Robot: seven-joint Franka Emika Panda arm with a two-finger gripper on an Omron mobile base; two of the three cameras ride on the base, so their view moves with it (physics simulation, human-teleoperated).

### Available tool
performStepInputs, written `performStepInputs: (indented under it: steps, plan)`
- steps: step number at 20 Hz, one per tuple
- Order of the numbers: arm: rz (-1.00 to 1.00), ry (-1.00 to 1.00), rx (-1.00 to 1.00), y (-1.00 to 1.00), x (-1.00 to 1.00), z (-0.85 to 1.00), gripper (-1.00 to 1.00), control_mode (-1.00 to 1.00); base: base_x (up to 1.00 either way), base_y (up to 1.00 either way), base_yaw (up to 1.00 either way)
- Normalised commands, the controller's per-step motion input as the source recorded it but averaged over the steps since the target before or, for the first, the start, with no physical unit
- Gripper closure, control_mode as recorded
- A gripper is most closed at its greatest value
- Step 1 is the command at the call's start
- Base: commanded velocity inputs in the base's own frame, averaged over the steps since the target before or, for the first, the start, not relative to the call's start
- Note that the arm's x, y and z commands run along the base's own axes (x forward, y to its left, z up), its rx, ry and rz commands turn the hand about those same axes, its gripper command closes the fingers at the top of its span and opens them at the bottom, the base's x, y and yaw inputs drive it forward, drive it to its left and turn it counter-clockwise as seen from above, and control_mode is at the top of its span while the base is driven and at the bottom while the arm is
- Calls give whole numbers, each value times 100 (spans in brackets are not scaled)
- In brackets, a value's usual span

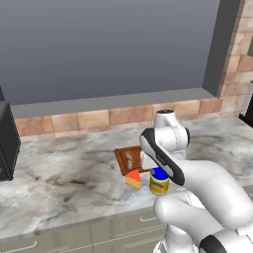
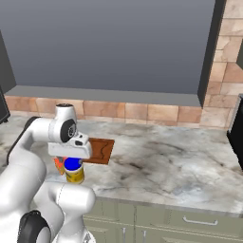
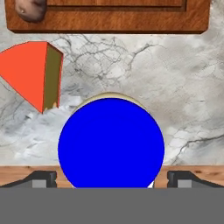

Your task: Retrieve the reheated potato from the microwave, then place the potato, cheese, and condiment on the cutting board.

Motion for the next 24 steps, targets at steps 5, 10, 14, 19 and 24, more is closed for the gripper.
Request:
performStepInputs:
  steps: [5, 10, 14, 19, 24]
  plan:
    - [0, 2, 0, 13, 3, -1, -100, -100, 0, 0, 0]
    - [0, 1, 0, 1, 16, -10, -100, -100, 0, 0, 0]
    - [0, 0, 0, -8, 6, -1, -100, -100, 0, 0, 0]
    - [0, 0, 0, -3, -5, 4, -100, -100, 0, 0, 0]
    - [0, 0, 0, 0, -4, 5, -100, -100, 0, 0, 0]
